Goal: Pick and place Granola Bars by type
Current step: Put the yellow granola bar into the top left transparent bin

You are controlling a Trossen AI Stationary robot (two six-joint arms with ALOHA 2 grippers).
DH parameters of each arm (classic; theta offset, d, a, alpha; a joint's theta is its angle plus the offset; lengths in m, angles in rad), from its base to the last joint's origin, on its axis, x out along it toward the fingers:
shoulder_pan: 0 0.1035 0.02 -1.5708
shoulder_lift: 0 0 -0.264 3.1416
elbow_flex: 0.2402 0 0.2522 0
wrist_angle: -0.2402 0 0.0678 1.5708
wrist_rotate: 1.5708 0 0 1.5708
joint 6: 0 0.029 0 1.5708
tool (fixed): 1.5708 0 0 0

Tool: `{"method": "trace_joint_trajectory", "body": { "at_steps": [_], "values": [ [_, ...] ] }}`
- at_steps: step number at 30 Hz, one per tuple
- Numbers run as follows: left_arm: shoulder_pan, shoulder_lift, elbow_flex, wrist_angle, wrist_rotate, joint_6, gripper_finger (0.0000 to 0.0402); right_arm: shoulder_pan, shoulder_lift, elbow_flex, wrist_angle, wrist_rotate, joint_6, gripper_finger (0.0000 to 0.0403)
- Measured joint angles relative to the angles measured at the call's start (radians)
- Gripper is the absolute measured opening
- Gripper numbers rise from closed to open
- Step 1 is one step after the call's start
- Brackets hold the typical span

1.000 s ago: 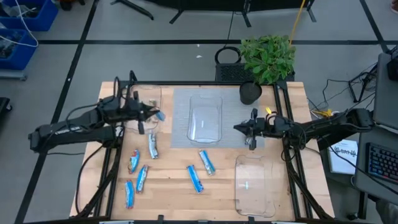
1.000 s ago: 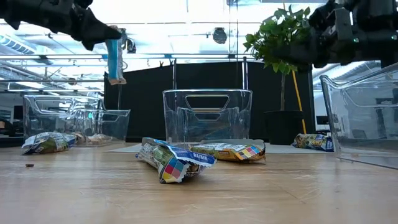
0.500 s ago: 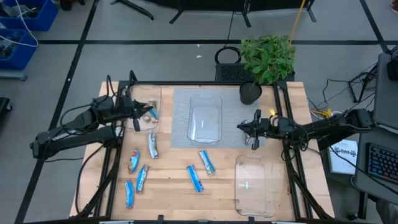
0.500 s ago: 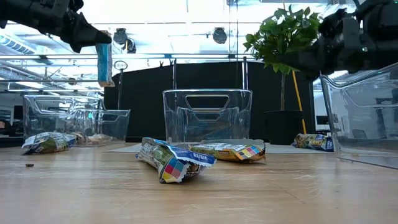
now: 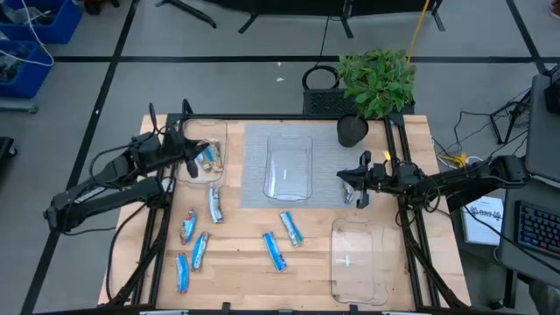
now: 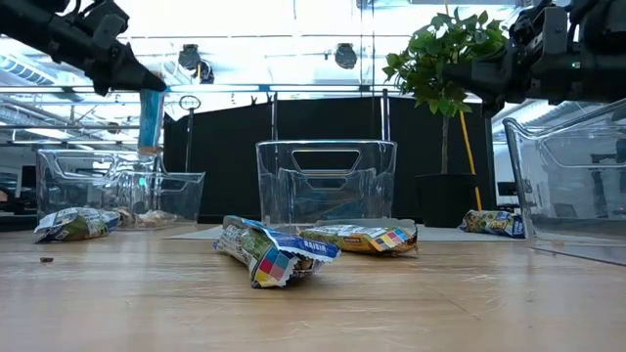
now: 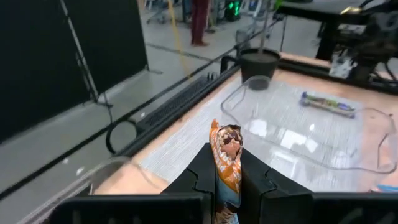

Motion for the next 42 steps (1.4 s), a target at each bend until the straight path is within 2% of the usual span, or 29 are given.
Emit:
{"method": "trace_joint_trajectory", "body": {
  "at_steps": [10, 18, 24, 33, 42],
  "values": [
    [0.114, -0.002, 0.0, -0.072, -0.025, -0.045, 0.0029, 0.0, 0.0, -0.001, -0.007, -0.002, 0.001, 0.0001],
    [0.213, 0.002, -0.026, -0.102, -0.07, -0.18, 0.0029, 0.0, 0.0, -0.002, -0.013, -0.003, 0.004, 0.0001],
    [0.272, 0.057, -0.057, -0.106, -0.114, -0.285, 0.0028, 0.0, 0.0, -0.002, -0.014, -0.004, 0.005, 0.0001],
    [0.279, 0.196, -0.105, -0.102, -0.084, -0.375, 0.0028, 0.0, 0.0, -0.002, -0.015, -0.004, 0.005, 0.0001],
    [0.253, 0.229, -0.111, -0.108, -0.016, -0.399, 0.0027, 0.0, 0.0, -0.002, -0.022, -0.004, 0.005, 0.0001]
  ]
}}
